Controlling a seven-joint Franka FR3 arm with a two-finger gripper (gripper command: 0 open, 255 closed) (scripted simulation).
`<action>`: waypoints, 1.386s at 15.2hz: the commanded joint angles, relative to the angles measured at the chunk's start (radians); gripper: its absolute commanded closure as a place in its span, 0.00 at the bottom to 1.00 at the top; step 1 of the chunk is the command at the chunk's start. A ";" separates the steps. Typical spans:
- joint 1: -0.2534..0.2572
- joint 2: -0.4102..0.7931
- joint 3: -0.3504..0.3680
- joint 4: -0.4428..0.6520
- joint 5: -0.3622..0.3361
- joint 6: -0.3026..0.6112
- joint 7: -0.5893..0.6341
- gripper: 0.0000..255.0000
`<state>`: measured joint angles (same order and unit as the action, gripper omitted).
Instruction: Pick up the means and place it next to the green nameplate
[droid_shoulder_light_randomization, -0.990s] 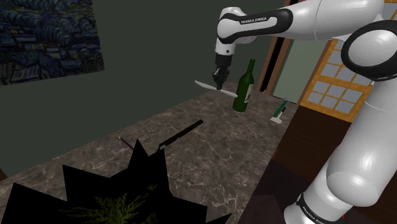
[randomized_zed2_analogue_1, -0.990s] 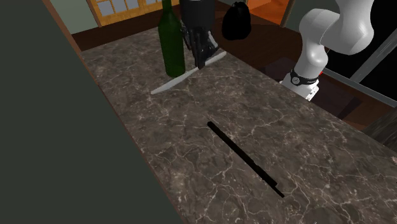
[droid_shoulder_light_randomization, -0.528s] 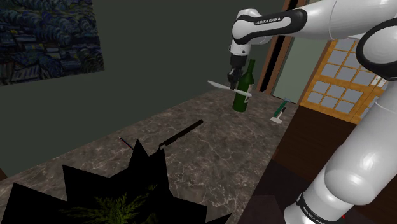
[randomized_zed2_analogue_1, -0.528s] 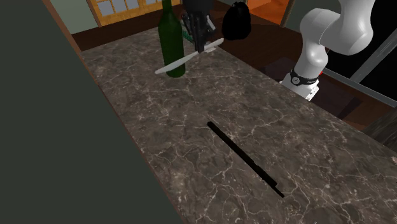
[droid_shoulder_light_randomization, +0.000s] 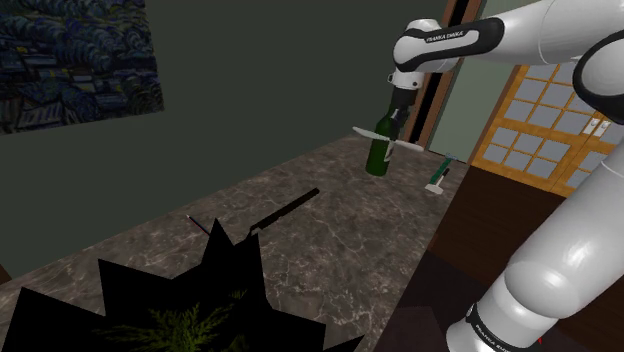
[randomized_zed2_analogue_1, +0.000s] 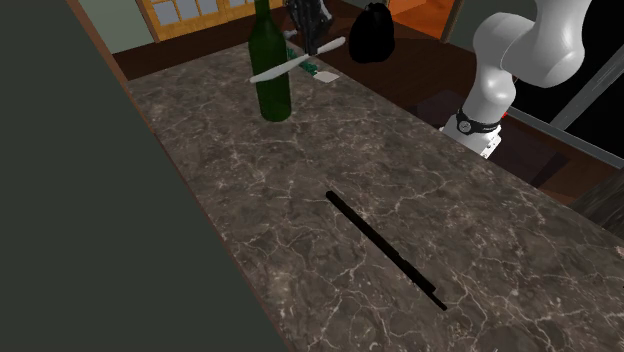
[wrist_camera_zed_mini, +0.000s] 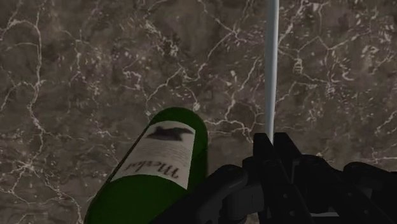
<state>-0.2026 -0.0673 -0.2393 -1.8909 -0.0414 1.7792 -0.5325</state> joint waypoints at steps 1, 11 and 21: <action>-0.021 -0.018 -0.023 -0.017 -0.008 0.001 -0.043 1.00; -0.102 -0.012 -0.120 -0.036 -0.022 0.033 -0.216 1.00; -0.105 0.012 -0.124 -0.146 -0.017 0.166 -0.217 1.00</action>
<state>-0.3072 -0.0595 -0.3630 -2.0288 -0.0591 1.9327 -0.7495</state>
